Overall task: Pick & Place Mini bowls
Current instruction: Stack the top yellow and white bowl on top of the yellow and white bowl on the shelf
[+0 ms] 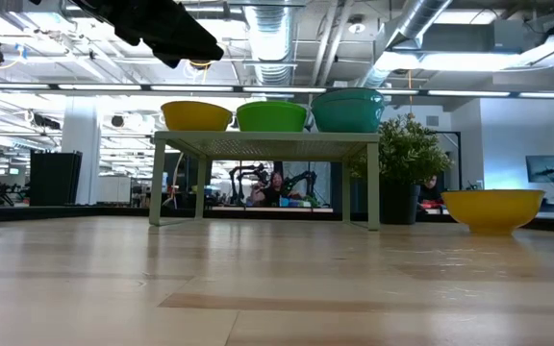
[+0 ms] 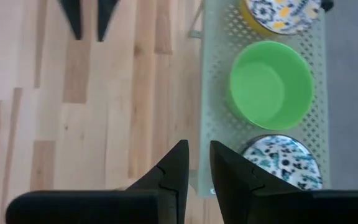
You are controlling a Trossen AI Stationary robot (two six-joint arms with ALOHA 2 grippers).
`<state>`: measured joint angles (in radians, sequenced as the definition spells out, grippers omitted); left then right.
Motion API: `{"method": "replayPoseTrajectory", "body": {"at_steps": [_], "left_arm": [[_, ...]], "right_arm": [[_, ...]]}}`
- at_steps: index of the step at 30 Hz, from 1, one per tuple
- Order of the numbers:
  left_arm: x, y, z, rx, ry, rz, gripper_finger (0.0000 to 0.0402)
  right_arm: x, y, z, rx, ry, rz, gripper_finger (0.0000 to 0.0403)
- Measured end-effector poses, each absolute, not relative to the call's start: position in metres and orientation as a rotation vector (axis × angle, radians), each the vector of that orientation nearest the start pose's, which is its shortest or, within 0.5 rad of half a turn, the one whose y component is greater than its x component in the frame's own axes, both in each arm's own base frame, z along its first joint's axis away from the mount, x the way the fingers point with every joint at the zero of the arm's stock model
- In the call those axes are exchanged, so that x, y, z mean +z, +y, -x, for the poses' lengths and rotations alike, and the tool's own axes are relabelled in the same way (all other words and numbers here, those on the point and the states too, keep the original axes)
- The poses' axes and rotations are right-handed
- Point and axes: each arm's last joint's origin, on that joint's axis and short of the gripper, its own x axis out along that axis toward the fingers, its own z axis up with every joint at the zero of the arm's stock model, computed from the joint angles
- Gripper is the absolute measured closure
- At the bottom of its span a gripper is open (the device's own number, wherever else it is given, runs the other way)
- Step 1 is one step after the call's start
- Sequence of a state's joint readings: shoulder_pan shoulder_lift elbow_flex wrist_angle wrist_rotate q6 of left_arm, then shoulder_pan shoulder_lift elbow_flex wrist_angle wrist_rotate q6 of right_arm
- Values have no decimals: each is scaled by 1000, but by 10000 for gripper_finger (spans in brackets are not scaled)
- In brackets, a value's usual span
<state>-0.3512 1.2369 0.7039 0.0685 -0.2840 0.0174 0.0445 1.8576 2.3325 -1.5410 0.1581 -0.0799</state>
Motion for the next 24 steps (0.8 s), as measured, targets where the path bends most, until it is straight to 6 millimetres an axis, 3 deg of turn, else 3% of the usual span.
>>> {"method": "replayPoseTrajectory", "body": {"at_steps": [16, 19, 24], "left_arm": [[237, -104, -239, -161, 434, -183, 284], [237, -108, -237, -172, 434, -177, 284], [237, -108, -237, -170, 434, -160, 284]], "right_arm": [[433, 53, -327, 20, 1071, 191, 343], [439, 52, -308, 2, 1084, 163, 343], [481, 40, -252, -137, 873, 97, 343]]}}
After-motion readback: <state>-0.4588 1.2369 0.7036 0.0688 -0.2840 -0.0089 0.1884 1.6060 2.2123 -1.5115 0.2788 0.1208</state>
